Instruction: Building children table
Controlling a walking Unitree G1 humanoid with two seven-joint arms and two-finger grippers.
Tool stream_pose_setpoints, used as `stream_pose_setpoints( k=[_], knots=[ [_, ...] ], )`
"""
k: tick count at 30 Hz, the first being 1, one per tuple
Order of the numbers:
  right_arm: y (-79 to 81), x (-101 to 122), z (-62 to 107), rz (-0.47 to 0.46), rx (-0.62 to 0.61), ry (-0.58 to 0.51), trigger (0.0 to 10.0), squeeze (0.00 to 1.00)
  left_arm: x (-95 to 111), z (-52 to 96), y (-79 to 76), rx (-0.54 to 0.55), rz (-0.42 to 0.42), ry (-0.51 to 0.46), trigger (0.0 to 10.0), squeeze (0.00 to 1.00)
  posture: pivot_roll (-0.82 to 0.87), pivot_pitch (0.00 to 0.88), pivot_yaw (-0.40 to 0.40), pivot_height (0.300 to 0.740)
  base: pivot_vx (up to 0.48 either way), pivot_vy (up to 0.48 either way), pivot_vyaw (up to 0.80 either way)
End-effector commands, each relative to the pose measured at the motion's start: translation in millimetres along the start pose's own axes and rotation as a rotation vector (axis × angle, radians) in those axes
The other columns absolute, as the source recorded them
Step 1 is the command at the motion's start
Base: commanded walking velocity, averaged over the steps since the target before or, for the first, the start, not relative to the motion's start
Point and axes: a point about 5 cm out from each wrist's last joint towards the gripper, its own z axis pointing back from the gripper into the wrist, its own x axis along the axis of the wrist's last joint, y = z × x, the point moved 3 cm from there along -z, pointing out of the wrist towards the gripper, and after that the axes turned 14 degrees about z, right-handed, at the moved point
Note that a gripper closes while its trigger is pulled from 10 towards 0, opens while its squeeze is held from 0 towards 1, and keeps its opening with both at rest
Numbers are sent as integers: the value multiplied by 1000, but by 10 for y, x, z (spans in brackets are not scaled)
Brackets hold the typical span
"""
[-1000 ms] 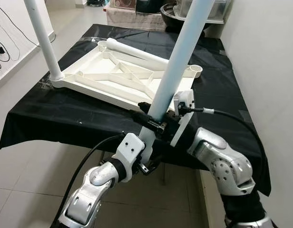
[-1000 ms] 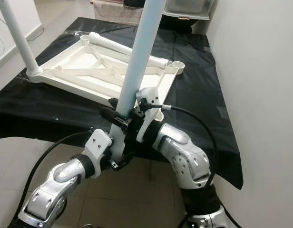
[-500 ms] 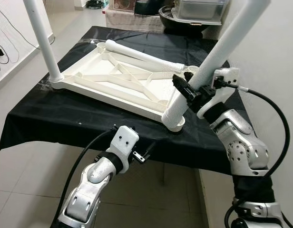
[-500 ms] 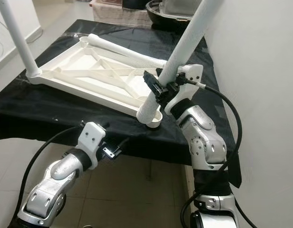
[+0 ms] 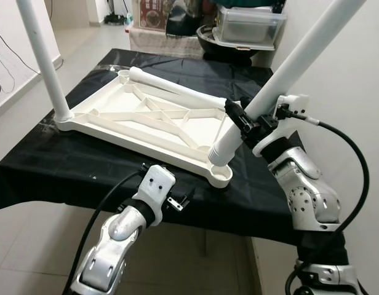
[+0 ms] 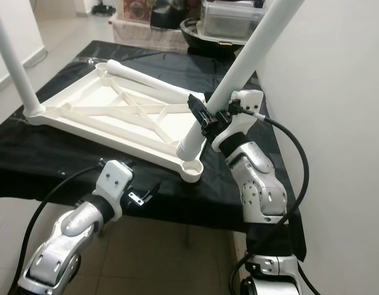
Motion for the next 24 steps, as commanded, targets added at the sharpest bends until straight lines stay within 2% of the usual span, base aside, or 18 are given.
stream_pose_setpoints(
  k=[1, 16, 24],
  knots=[
    [-44, 11, 8, 20, -19, -7, 10000, 0, -14, -18, -49, -16, 15, 4, 10000, 0, 71, 86, -92, 740, 0, 0, 0],
    [9, -17, 4, 4, 20, 0, 10000, 0, -13, -29, 9, 24, 32, 1, 10000, 0, 71, 99, -89, 740, 0, 0, 0],
    [-19, -87, 7, 22, 38, 36, 10000, 0, -14, -12, -47, 12, 54, -3, 10000, 0, 69, 111, -92, 740, 0, 0, 0]
  ],
)
